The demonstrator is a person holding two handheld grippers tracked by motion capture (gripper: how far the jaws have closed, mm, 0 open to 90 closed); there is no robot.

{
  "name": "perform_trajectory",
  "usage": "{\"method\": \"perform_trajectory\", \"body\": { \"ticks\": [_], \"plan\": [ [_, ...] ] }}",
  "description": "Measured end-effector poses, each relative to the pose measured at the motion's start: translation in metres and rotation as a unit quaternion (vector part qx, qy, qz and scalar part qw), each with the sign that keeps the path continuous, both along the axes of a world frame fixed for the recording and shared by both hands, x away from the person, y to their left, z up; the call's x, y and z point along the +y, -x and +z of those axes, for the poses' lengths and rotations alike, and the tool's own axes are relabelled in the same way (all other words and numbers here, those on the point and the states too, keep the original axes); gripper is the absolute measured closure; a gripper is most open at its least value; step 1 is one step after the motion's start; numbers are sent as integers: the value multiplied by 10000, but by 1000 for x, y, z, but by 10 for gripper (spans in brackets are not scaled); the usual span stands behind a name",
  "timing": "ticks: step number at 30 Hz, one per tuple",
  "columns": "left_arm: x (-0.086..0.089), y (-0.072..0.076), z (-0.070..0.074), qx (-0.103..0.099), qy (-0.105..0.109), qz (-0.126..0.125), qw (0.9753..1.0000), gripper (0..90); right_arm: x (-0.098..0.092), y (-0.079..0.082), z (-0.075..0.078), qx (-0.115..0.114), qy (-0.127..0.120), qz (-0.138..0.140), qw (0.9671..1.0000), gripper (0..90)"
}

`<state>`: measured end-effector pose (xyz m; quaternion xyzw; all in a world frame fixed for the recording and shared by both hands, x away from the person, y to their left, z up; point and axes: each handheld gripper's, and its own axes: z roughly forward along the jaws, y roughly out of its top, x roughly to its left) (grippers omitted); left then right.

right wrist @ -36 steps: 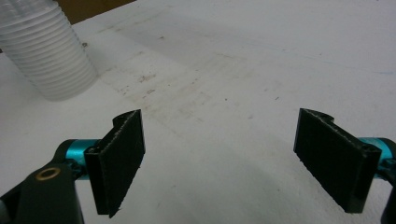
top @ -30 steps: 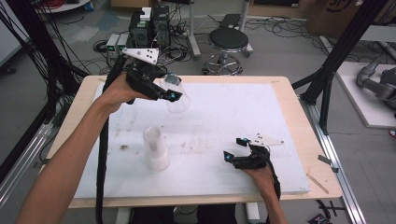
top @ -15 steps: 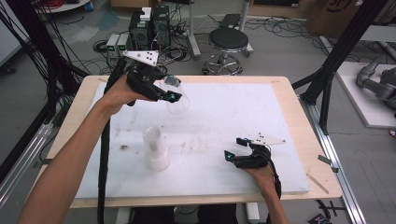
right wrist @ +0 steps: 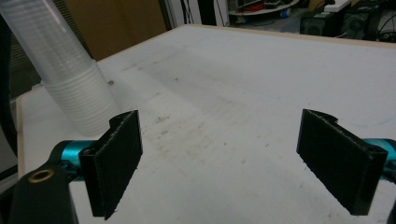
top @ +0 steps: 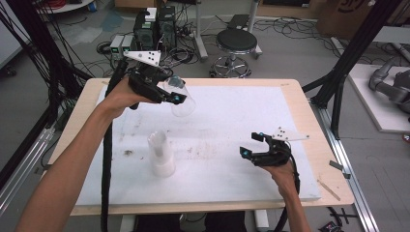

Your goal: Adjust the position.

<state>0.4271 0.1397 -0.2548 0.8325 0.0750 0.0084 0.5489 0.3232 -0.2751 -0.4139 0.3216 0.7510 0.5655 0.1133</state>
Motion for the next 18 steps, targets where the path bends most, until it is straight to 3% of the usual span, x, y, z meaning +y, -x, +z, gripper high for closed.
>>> {"method": "perform_trajectory", "body": {
  "ticks": [6,10,18],
  "plan": [
    [-2,-2,-3,-2,31,-28,10000,379,-12,-8,25,-10,110,132,9999,140],
    [-4,-4,-4,20,151,-39,9999,380,-17,-14,36,26,202,258,9995,135],
    [-7,-5,-5,2,197,-91,9998,382,-18,-27,56,31,401,526,9978,133]
  ]
}}
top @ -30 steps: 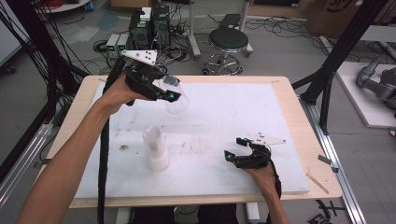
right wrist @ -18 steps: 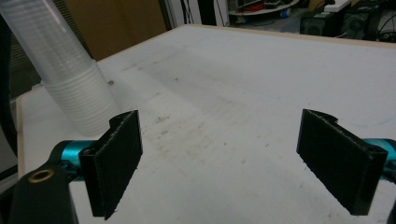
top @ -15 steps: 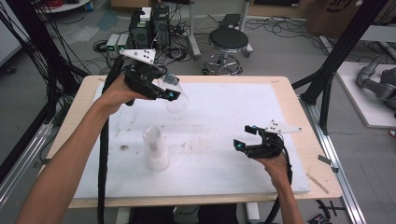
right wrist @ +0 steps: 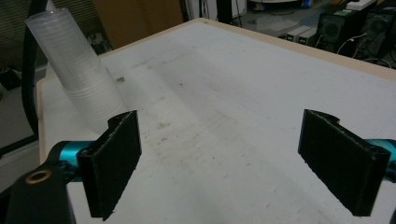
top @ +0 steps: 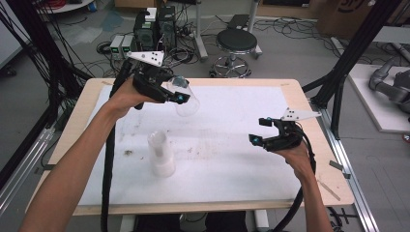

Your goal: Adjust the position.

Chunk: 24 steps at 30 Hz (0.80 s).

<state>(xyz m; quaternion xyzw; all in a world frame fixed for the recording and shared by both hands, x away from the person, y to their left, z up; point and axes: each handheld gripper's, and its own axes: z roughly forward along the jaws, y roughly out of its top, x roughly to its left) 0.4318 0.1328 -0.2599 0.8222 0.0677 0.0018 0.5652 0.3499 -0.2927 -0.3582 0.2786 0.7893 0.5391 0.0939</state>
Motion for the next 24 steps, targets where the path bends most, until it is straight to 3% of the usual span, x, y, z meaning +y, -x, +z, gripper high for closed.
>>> {"method": "perform_trajectory", "body": {
  "ticks": [9,10,19,24],
  "plan": [
    [3,0,1,-43,77,12,10000,383,0,-18,29,-196,35,283,9994,128],
    [3,0,1,-38,81,22,10000,383,1,-23,35,-245,31,431,9988,129],
    [0,2,2,-89,107,7,9999,384,8,-44,47,-292,-68,872,9957,129],
    [-3,2,2,-119,129,38,9998,385,21,-56,54,-446,-138,1160,9921,129]
  ]
}}
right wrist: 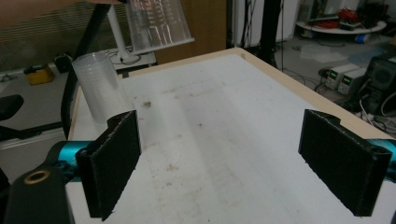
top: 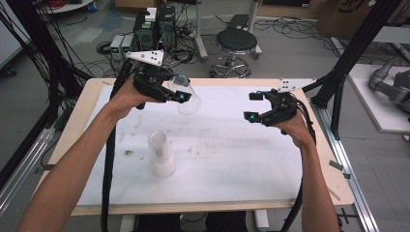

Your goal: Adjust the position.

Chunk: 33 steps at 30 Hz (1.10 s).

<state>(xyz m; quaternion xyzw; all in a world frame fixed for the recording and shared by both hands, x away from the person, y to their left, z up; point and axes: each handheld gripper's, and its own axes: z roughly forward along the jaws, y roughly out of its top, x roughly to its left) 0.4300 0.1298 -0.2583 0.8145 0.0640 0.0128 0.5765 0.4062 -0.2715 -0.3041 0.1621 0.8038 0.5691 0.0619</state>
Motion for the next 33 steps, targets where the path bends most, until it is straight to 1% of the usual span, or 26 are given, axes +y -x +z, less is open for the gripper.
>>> {"method": "perform_trajectory", "body": {
  "ticks": [1,2,3,4,5,6,8,9,12,13,17,18,19,21,22,23,24,25,26,27,28,29,30,31,32,33],
  "plan": [
    [0,0,0,0,0,0,10000,385,0,0,0,0,0,0,10000,129],
    [-1,0,0,-1,38,11,10000,386,6,-3,3,-46,-4,122,9999,129],
    [-2,0,-1,-21,96,22,9999,386,6,-3,3,-46,-4,122,9999,129],
    [-3,1,-3,-11,199,24,9998,390,12,-5,5,-56,-26,220,9997,129],
    [-4,1,-5,47,269,51,9996,390,12,-5,5,-56,-26,220,9997,129],
    [-5,1,-7,57,296,57,9995,390,18,-8,6,-70,-40,326,9994,129],
    [-7,0,-11,66,211,46,9997,390,21,-9,6,-51,-40,376,9993,129],
    [-7,0,-12,100,226,63,9997,390,24,-10,6,-86,-50,416,9991,129],
    [-8,0,-13,92,242,51,9997,390,36,-13,7,-81,-24,557,9984,129],
    [-8,0,-13,91,235,50,9997,390,36,-13,7,-81,-24,557,9984,129],
    [-8,0,-13,117,296,77,9995,391,47,-16,9,-95,-27,644,9979,129],
    [-8,0,-13,109,314,85,9994,391,54,-17,10,-129,-32,689,9975,129],
    [-8,0,-13,109,314,85,9994,391,54,-17,10,-129,-32,689,9975,129],
    [-9,0,-14,124,375,88,9992,391,61,-18,10,-148,-47,729,9972,129],
    [-10,0,-14,109,379,75,9992,391,69,-18,9,-157,-77,780,9968,129],
    [-10,0,-14,96,402,66,9991,391,69,-18,9,-157,-77,780,9968,129],
    [-11,1,-14,107,434,62,9990,391,77,-17,8,-198,-129,815,9964,129],
    [-12,1,-14,118,444,58,9989,391,77,-17,8,-198,-129,815,9964,129],
    [-12,1,-14,97,433,46,9990,391,84,-17,8,-267,-236,851,9957,129],
    [-13,2,-14,105,457,42,9989,391,84,-17,8,-267,-236,851,9957,129],
    [-13,2,-14,81,440,15,9990,391,91,-16,7,-306,-307,854,9954,130],
    [-14,2,-14,94,470,24,9988,391,91,-16,7,-306,-307,854,9954,130],
    [-14,3,-13,75,490,24,9988,391,96,-16,7,-346,-344,887,9949,130],
    [-14,3,-13,81,506,19,9987,391,96,-16,7,-346,-344,887,9949,130],
    [-15,3,-13,81,544,11,9985,391,101,-16,7,-336,-376,894,9947,130],
    [-15,3,-13,99,601,0,9981,391,102,-16,7,-387,-394,895,9945,130]
  ]
}}
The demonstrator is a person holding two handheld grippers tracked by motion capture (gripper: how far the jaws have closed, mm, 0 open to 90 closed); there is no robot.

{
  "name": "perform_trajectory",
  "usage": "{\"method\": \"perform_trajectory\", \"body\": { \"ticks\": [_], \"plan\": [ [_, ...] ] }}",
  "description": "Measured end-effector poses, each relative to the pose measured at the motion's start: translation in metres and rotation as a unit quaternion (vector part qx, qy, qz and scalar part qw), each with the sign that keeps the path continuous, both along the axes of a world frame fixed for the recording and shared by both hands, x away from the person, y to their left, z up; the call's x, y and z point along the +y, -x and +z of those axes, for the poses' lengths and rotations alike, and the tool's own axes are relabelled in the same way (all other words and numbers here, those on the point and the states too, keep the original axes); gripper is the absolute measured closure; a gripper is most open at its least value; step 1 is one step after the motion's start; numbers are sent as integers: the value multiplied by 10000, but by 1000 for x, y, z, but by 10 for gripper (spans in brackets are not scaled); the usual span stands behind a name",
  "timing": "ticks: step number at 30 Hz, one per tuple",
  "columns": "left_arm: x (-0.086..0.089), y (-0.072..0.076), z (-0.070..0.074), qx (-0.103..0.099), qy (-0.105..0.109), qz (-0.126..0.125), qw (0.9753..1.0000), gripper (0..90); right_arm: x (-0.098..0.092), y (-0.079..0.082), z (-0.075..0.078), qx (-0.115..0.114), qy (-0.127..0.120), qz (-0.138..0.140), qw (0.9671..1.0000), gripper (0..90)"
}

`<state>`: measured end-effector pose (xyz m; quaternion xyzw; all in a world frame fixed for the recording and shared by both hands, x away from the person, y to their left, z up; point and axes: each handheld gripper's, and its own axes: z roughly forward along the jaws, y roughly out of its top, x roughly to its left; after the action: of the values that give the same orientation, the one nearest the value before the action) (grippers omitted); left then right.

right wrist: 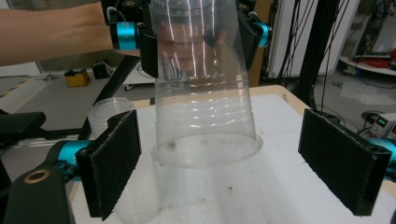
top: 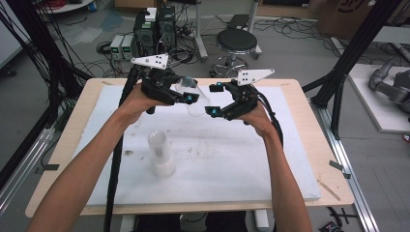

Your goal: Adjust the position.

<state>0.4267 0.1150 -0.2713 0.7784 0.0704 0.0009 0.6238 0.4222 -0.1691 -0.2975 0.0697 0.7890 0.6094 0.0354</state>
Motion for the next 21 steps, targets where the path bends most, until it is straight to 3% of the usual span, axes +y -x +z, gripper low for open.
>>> {"method": "perform_trajectory", "body": {
  "ticks": [1,12,21],
  "plan": [
    [0,0,0,37,142,-13,9999,393,1,0,0,4,-5,-7,10000,130],
    [4,-2,-13,205,447,-5,9988,394,10,1,0,-40,-75,33,10000,130],
    [2,-1,-14,180,470,-52,9987,396,20,1,-2,-22,-96,188,9998,131]
  ]
}}
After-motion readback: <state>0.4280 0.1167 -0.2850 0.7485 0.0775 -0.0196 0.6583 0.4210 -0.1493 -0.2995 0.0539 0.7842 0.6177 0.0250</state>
